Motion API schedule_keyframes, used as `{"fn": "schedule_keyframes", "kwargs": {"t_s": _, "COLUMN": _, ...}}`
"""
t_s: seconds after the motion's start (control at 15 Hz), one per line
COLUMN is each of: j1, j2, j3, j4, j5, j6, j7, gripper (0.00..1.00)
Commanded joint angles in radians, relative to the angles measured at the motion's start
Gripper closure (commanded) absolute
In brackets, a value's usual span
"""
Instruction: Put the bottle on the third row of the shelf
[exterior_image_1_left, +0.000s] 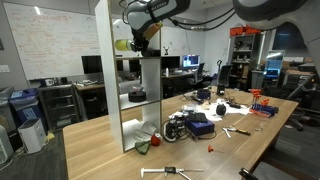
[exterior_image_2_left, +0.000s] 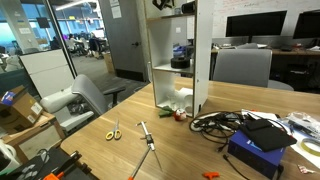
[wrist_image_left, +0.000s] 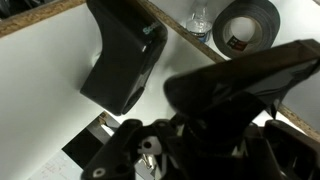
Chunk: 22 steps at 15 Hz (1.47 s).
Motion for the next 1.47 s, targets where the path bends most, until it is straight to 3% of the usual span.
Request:
{"fn": "schedule_keyframes", "kwargs": {"t_s": 0.0, "j1": 0.008, "j2": 0.086, "j3": -0.006, "j4": 0.146, "j5": -0.006, "j6": 0.008, "j7": 0.003, "gripper": 0.99}}
{"fn": "schedule_keyframes", "kwargs": {"t_s": 0.4, "j1": 0.007, "j2": 0.145, "j3": -0.005, "j4": 0.224, "j5": -0.003, "j6": -0.005, "j7": -0.003, "gripper": 0.97}}
{"fn": "schedule_keyframes", "kwargs": {"t_s": 0.47, "j1": 0.008, "j2": 0.15, "j3": -0.005, "j4": 0.234, "j5": -0.003, "j6": -0.014, "j7": -0.004, "gripper": 0.72}}
{"fn": "schedule_keyframes", "kwargs": {"t_s": 0.6, "j1": 0.007, "j2": 0.159, "j3": -0.004, "j4": 0.247, "j5": -0.003, "j6": -0.016, "j7": -0.009, "gripper": 0.68}}
{"fn": "schedule_keyframes", "kwargs": {"t_s": 1.07, "j1": 0.003, "j2": 0.173, "j3": -0.001, "j4": 0.294, "j5": 0.003, "j6": -0.024, "j7": -0.016, "gripper": 0.05}}
{"fn": "schedule_keyframes", "kwargs": {"t_s": 1.13, "j1": 0.003, "j2": 0.172, "j3": -0.002, "j4": 0.297, "j5": 0.003, "j6": -0.027, "j7": -0.016, "gripper": 0.0}}
{"fn": "schedule_keyframes", "kwargs": {"t_s": 1.4, "j1": 0.005, "j2": 0.15, "j3": -0.003, "j4": 0.292, "j5": 0.0, "j6": -0.052, "j7": -0.015, "gripper": 0.0}}
